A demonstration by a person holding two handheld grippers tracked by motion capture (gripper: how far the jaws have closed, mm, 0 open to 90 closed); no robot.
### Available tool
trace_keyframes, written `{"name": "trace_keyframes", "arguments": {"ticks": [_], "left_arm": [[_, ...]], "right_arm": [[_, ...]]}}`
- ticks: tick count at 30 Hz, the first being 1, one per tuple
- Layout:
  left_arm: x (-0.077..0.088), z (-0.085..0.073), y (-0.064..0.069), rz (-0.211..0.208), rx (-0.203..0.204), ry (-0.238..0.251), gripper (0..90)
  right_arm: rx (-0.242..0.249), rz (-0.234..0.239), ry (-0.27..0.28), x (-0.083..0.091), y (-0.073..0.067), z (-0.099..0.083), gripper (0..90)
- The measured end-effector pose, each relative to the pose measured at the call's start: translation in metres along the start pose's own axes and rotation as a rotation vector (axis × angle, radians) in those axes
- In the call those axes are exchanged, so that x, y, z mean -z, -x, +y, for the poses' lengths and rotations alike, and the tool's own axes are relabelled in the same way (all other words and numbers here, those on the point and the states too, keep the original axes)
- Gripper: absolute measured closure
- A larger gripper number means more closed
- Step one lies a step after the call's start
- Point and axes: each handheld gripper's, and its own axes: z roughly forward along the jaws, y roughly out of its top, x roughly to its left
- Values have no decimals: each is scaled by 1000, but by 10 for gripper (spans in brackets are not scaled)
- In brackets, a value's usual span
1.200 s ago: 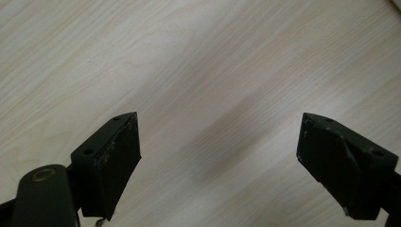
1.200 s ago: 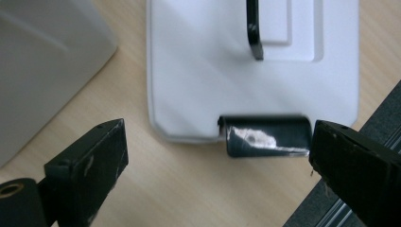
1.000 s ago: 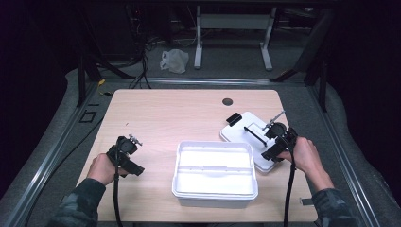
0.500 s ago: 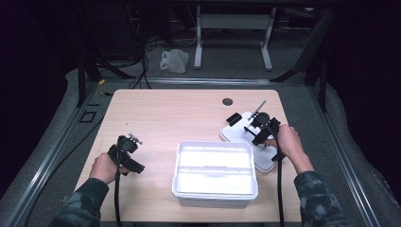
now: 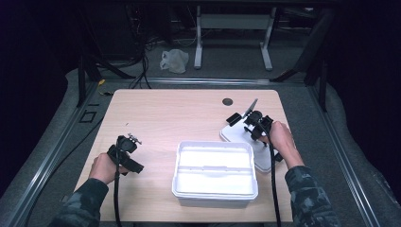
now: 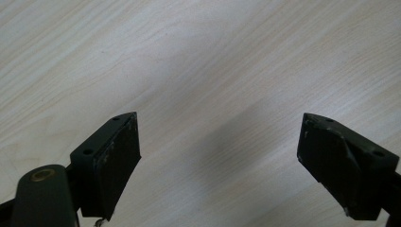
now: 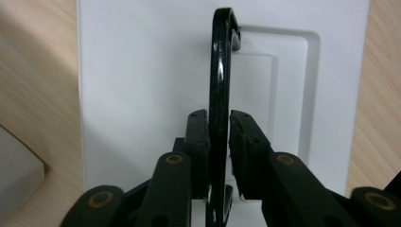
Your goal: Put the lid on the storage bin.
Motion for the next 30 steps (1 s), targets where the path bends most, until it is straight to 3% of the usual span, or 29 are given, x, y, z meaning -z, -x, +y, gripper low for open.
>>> {"name": "trace_keyframes", "arguments": {"ticks": [14,16,30], "left_arm": [[-1,-1,-1,5,-1,-7,114],[-1,-1,-1,5,2,-8,107],[-2,0,-1,12,11,-17,39]], "right_arm": [[-15,0,30,9,9,-7,844],[-24,13,45,14,12,-12,844],[-51,-18,64,53,28,-51,844]]}}
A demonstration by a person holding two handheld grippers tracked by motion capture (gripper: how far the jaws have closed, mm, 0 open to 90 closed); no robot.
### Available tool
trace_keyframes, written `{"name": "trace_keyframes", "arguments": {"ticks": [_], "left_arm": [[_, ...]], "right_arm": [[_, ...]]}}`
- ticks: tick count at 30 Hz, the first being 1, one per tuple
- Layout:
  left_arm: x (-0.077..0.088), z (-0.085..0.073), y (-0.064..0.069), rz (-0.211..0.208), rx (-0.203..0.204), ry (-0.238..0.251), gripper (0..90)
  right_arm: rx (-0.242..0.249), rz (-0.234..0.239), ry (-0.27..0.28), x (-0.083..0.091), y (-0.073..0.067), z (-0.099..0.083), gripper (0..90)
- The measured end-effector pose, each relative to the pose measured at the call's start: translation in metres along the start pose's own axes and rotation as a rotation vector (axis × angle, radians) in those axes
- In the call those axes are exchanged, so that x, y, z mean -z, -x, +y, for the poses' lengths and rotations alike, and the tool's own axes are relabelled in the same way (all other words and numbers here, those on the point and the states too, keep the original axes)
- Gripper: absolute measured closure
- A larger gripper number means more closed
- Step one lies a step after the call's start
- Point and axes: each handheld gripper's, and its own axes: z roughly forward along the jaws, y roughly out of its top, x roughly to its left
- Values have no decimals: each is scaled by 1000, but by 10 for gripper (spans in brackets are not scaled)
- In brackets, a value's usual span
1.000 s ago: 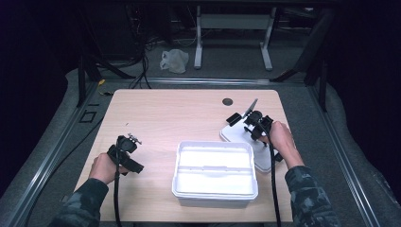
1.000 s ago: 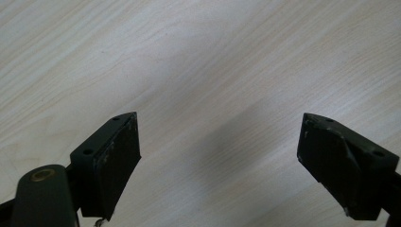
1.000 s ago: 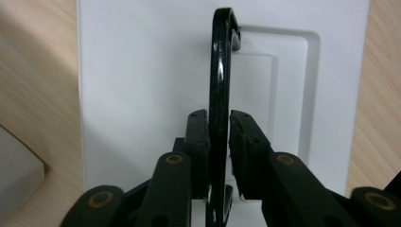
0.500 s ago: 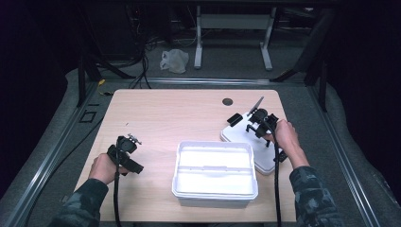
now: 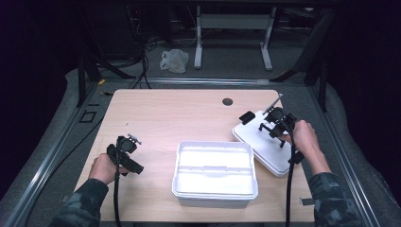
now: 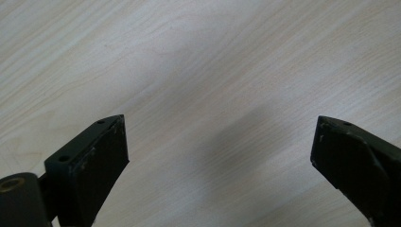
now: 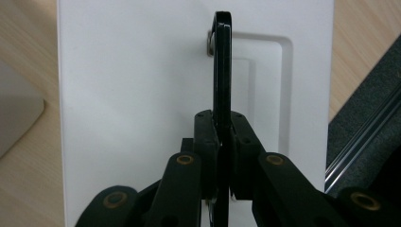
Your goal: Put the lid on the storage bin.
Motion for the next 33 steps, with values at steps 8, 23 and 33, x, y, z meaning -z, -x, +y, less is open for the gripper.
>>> {"name": "trace_keyframes", "arguments": {"ticks": [8,23,33], "left_arm": [[-1,0,0,1,-1,-4,1],[-3,1,2,-6,-5,-9,0],[-5,0,1,-12,-2,-16,0]], "right_arm": [[-15,-24,15,36,14,-19,845],[85,11,92,100,-3,-24,844],[273,92,178,131,-53,-2,845]]}}
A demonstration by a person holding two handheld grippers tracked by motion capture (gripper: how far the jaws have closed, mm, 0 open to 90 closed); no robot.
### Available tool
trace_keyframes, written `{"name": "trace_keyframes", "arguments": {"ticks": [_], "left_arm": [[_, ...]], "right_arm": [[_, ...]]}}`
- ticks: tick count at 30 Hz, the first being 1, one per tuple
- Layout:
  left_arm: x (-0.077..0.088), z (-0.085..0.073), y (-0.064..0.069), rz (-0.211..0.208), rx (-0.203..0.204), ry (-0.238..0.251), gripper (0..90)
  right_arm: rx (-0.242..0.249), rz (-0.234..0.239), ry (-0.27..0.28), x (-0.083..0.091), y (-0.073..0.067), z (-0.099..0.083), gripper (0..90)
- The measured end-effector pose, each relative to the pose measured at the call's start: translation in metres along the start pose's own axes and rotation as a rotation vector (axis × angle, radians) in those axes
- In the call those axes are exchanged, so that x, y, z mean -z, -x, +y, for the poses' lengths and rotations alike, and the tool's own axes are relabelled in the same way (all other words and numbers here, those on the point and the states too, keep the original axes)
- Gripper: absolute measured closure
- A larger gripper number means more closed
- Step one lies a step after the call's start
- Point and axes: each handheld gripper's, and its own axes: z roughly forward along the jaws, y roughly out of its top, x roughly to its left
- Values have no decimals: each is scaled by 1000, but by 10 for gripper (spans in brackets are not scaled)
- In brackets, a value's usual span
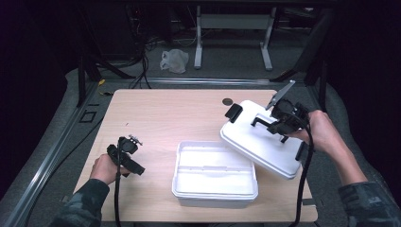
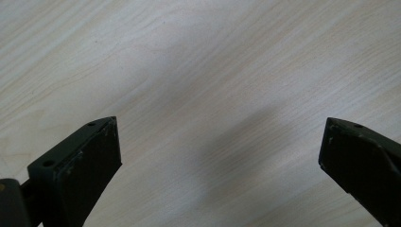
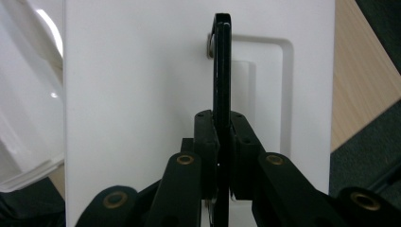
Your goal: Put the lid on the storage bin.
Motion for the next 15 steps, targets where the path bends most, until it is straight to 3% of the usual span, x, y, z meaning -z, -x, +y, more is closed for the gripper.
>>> {"name": "trace_keyframes", "arguments": {"ticks": [8,9,11,15], "left_arm": [[-1,-1,0,-3,-2,-6,0],[-1,-1,0,-3,-4,-6,0],[-1,-1,0,-4,-6,-7,0],[-2,-1,1,-5,-7,-8,0]], "right_arm": [[114,64,20,-4,-30,23,845],[148,79,30,-6,-38,30,844],[162,86,36,-6,-42,34,845],[244,124,57,-12,-62,49,845]]}}
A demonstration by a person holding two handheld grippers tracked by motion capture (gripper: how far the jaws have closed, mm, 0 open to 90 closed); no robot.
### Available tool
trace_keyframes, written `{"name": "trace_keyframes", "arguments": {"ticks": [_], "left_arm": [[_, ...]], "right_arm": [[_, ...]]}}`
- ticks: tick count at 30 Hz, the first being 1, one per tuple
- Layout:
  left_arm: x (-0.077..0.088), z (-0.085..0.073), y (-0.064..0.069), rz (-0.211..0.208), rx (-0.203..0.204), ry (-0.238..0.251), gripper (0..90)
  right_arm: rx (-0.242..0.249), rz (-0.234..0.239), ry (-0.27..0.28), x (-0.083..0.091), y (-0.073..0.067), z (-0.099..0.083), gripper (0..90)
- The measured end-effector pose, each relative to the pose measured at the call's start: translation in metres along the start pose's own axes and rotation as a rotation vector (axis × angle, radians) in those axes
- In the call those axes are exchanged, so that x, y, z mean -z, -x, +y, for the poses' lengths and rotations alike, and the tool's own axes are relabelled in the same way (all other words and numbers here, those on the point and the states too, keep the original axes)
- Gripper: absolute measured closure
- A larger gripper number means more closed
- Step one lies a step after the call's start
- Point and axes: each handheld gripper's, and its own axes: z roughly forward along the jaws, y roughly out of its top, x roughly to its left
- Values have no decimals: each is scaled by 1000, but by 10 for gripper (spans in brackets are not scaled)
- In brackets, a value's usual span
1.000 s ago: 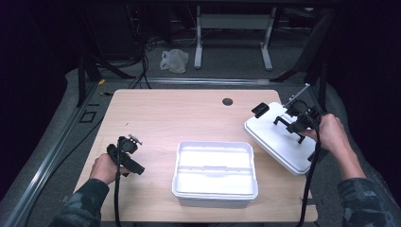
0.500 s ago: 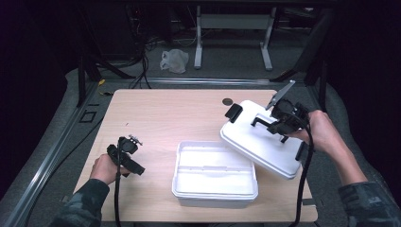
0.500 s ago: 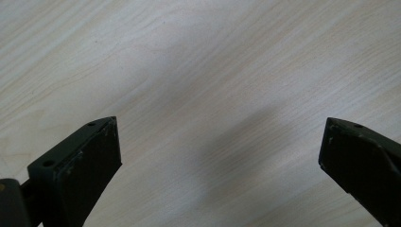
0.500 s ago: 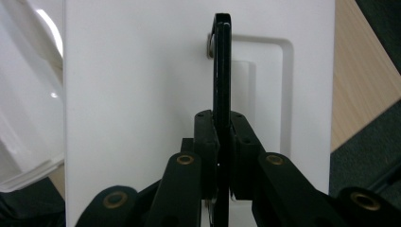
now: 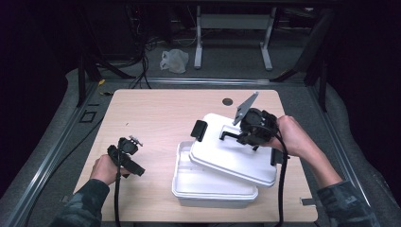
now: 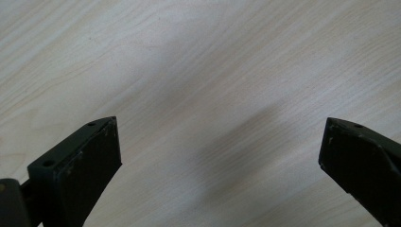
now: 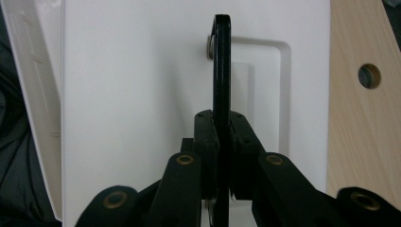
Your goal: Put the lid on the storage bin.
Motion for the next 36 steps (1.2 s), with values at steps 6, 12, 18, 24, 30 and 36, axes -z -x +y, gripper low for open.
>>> {"name": "trace_keyframes", "arguments": {"ticks": [6,12,18,24,30,36], "left_arm": [[-1,0,1,-5,-5,-2,0],[-2,0,0,-3,-10,-6,0],[-4,-1,1,-4,-9,-12,0],[-5,-1,2,-8,-12,-17,0],[-6,-1,1,-8,-17,-22,0],[-6,-1,2,-7,-20,-24,0]], "right_arm": [[83,25,3,-9,-13,18,845],[164,62,-13,-22,-25,35,844],[236,92,-14,-32,-38,44,844],[277,105,-51,-41,-44,46,844],[278,122,-60,-47,-46,46,843],[268,127,-66,-52,-47,41,839]]}}
